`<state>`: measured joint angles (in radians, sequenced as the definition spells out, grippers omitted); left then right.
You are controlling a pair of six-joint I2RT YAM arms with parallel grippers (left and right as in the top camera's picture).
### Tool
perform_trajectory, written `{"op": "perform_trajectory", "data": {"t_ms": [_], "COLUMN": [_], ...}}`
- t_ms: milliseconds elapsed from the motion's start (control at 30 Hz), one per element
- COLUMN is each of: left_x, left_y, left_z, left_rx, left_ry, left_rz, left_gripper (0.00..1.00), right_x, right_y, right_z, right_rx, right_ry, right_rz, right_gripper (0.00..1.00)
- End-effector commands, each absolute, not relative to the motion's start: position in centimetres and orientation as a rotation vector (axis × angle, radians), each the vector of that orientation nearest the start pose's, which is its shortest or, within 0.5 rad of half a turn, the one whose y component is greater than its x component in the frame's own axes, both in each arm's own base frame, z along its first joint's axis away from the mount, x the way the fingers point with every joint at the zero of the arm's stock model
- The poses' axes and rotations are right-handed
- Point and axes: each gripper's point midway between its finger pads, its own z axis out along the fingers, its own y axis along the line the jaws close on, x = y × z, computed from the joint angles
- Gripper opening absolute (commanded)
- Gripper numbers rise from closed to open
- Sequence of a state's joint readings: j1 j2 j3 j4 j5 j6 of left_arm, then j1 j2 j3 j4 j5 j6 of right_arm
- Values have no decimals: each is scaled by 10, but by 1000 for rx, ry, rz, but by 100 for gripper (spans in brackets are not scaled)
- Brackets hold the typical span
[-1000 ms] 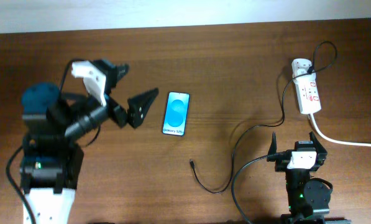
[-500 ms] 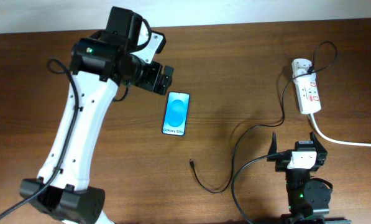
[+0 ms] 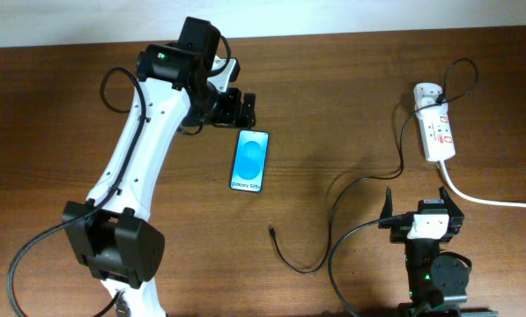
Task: Plug charger to phone and switch on socket
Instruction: 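Move the left gripper over the blue phone on the table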
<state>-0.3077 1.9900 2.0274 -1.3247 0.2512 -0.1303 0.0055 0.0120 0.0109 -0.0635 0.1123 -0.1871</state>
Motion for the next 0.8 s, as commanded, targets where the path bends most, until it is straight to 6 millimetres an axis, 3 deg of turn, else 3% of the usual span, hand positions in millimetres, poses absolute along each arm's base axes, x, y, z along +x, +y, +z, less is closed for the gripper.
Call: {"op": "perform_trajectory", "data": {"t_ms": [0,67,267,433,767], "left_x": [407,406,405,400,405], "left_y": [-179,-186,-180,-182,-186], "left_z": [194,181,134,101,95], "left_rx": [273,194,71,85,86], "left_ry": [2869,2919,2994,3079,3063], "left_rz": [-474,-466,-21,34,17], "left_gripper": [99,99,99,99,99], "right_x": [245,245,245,245,245], "right_y": [-19,-19,-19,-19,-19], "right_z": [157,157,157,158,157], "right_rx": [-66,-66,-66,-66,-66], "right_ry": [1646,1646,1646,1646,1646], "right_rz": [-238,-238,-238,-238,-238], "right_gripper": [98,98,98,98,98]}}
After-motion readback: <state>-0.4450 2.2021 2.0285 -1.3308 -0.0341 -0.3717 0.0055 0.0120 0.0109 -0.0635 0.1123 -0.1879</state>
